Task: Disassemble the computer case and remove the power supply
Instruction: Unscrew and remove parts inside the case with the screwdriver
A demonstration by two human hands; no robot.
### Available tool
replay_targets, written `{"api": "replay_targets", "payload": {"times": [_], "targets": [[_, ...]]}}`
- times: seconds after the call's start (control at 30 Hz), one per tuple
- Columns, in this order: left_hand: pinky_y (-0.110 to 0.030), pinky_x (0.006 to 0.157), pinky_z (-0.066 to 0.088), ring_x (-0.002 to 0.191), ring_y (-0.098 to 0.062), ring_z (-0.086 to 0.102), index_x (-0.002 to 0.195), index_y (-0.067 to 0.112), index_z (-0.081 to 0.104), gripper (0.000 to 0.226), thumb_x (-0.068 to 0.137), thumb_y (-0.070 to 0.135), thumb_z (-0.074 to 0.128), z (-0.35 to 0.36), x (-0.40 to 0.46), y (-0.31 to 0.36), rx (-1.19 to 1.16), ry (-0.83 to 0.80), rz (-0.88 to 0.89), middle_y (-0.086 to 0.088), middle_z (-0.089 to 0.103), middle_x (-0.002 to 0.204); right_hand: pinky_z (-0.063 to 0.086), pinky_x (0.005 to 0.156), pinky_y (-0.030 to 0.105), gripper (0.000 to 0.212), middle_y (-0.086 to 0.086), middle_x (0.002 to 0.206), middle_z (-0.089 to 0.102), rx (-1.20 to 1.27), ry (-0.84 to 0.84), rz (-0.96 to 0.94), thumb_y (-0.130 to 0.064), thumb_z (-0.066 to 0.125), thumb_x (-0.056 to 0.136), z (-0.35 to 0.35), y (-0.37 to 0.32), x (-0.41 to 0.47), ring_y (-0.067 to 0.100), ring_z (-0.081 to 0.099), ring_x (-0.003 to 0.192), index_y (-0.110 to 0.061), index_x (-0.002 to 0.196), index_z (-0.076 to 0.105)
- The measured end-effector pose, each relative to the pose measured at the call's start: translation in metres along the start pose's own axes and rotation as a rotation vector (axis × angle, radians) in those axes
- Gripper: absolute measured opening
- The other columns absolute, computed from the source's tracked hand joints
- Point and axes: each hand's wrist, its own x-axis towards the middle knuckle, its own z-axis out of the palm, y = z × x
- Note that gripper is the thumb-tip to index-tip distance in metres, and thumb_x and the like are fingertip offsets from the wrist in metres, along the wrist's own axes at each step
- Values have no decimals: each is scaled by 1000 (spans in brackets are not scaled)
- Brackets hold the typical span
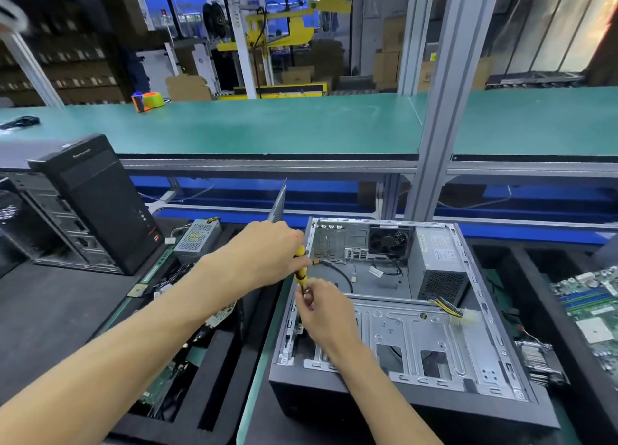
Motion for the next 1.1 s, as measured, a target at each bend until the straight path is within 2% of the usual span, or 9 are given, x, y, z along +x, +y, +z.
{"api": "replay_targets", "payload": {"times": [0.13,0.33,0.43,0.6,0.73,0.83,0.93,1.0,1.1], "targets": [[-28,47,22,47,-13,40,65,18,42,63,97,70,25,7,1,4,105,94,-97,5,43,57,50,72,37,21,-6,84,67,-33,21,26,-41,58,97,-1,4,-3,16,60,86,-25,88,68],[-32,63,43,88,-19,60,130,23,42,31,102,37,46,8,-9,5,-91,108,112,5,53,117,41,67,31,19,-6,88,70,12,-3,45,-39,59,97,-5,2,-4,15,62,85,-24,91,69],[-36,76,51,97,-19,59,129,22,48,30,100,15,47,3,-12,10,-172,68,179,4,55,120,43,68,30,18,-7,87,69,37,3,56,-37,61,96,-6,2,-4,14,62,82,-23,87,68],[-39,81,53,93,-24,61,117,16,54,20,103,29,48,-5,-8,8,-102,15,124,-1,62,108,48,71,30,16,-8,88,67,43,-9,46,-37,60,96,-6,1,-5,13,62,81,-24,93,69],[-32,54,37,58,-21,47,83,14,43,45,103,54,37,-1,-3,11,90,75,57,3,44,67,48,66,32,19,-10,80,63,92,9,-7,-42,57,98,-7,1,-5,10,58,73,-25,95,66],[-29,48,25,46,-17,35,76,19,31,42,107,48,32,5,-3,11,262,121,23,3,40,60,38,58,35,31,-7,70,57,94,0,-53,-42,50,103,-7,-1,-6,13,49,63,-22,81,60],[-31,49,32,56,-19,43,111,31,39,8,107,39,39,7,-6,8,294,81,74,2,48,82,32,57,35,32,-10,64,48,110,-27,-61,-38,47,105,-8,-3,-5,12,42,57,-25,76,51],[-31,56,40,81,-18,56,130,27,36,30,104,38,45,9,-7,8,137,85,150,3,49,110,35,57,37,33,-8,66,50,121,-34,-63,-37,46,105,-9,-3,-5,13,43,58,-22,76,51],[-30,70,44,97,-17,59,129,21,47,30,99,17,49,0,-7,14,-60,-9,221,4,51,121,38,59,38,35,-4,69,54,126,-54,-66,-37,45,106,-10,0,-6,15,46,60,-18,79,55]]}}
